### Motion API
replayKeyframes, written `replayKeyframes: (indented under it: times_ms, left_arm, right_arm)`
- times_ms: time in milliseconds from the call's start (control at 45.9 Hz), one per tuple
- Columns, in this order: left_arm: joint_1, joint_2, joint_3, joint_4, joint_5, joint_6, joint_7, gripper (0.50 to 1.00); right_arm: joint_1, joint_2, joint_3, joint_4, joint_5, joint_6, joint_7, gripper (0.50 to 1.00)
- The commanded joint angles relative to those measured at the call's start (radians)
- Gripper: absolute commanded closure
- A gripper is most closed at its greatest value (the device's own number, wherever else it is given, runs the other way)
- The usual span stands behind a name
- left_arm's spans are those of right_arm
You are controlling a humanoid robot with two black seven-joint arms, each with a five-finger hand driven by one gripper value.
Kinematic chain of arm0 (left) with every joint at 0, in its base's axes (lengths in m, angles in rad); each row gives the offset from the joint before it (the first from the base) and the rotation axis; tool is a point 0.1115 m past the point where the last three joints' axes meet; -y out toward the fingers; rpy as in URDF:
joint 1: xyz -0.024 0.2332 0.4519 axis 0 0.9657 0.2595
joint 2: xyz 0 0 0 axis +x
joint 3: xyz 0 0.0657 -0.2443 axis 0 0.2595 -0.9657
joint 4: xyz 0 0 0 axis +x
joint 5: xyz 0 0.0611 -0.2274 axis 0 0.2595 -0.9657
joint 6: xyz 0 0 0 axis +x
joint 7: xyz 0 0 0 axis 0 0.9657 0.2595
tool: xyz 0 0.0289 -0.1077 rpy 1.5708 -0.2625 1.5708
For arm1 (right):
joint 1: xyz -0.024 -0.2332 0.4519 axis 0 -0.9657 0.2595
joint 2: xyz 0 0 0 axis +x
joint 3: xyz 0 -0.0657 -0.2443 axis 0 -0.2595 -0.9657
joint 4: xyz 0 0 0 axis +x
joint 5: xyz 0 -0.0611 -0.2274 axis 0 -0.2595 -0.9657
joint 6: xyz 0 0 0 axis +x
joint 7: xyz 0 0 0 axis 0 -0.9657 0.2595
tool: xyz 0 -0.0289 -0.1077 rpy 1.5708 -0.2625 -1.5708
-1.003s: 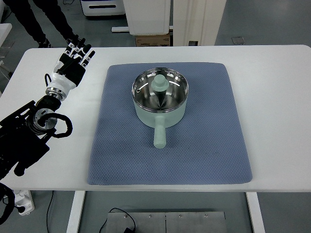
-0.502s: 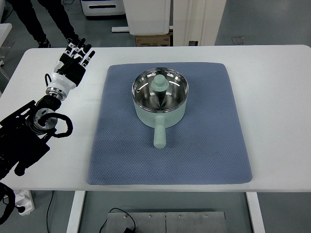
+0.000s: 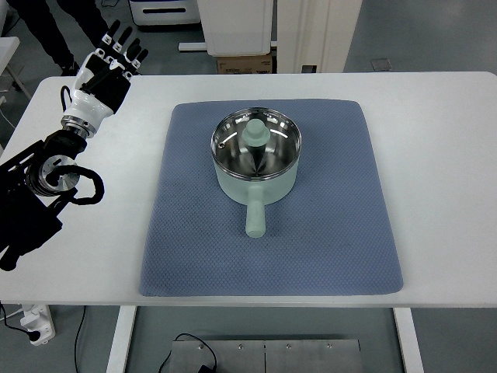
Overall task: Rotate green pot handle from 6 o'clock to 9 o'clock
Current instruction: 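Raise the left hand and swing it over the far side of the pot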
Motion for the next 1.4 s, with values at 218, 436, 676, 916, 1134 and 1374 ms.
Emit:
replayKeyframes:
  times_ms: [218, 436, 676, 916, 1134, 1374]
  left_arm:
    - [-0.014, 0.076, -0.029, -0.21, 0.168, 0.021, -0.042, 0.5]
    - [-0.023, 0.1, -0.038, -0.304, 0.349, 0.019, -0.073, 0.5]
    - [-0.065, 0.103, -0.037, -0.385, 0.493, 0.018, -0.073, 0.5]
    - [-0.111, 0.108, -0.038, -0.462, 0.608, 0.009, -0.068, 0.5]
    - [-0.157, 0.119, -0.037, -0.494, 0.74, -0.073, -0.07, 0.5]
    - [-0.218, 0.128, -0.037, -0.494, 0.866, -0.15, -0.07, 0.5]
  right_arm:
    - [0.0, 0.0, 0.0, 0.0, 0.0, 0.0, 0.0, 0.5]
    - [0.0, 0.0, 0.0, 0.0, 0.0, 0.0, 0.0, 0.5]
    - [0.0, 0.0, 0.0, 0.0, 0.0, 0.0, 0.0, 0.5]
    - [0.0, 0.0, 0.0, 0.0, 0.0, 0.0, 0.0, 0.5]
    - [-0.001, 0.0, 0.0, 0.0, 0.0, 0.0, 0.0, 0.5]
    - [0.0, 0.0, 0.0, 0.0, 0.0, 0.0, 0.0, 0.5]
